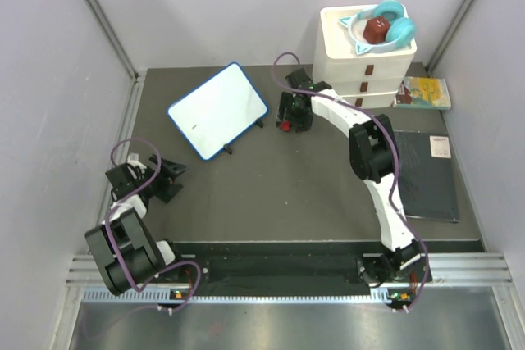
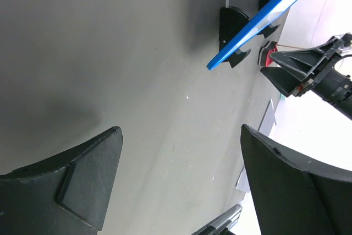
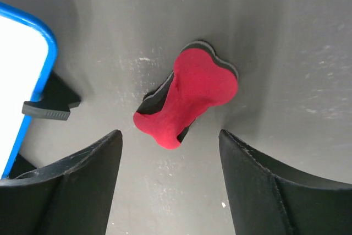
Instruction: Erase the whiteboard
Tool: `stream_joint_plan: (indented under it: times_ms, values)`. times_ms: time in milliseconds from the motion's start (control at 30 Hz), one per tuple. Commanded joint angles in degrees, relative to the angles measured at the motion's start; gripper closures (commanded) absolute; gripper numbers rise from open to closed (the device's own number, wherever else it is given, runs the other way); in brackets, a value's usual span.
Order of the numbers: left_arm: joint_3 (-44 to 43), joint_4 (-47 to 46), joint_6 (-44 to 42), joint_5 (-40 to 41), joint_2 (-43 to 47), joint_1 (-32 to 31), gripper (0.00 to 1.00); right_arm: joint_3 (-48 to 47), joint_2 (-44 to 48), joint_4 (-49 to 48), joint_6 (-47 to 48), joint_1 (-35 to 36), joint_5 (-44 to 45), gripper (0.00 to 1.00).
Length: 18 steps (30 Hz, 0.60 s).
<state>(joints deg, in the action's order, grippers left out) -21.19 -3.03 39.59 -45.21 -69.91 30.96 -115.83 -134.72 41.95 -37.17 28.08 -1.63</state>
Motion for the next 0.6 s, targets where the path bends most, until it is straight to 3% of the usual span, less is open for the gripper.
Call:
stream_joint_plan:
  times_ms: [0,367,567]
  values:
    - [0.4,-3.1,0.2,-1.2,0.0,-0.1,0.09,-0.8,-1.2,-4.3,-2.7,0.4,0.0,0.31]
    - [0.4,-2.6,-0.5,-0.5,0.6,-1.0,0.09,-9.4,-7.0,-3.8,-0.4,0.4,1.5,0.33]
    - [0.0,-2.3,-0.8,-0.1,0.0,-1.2,0.09,-11.4,-8.3,-3.8,2.6,0.4,2.7,0.38]
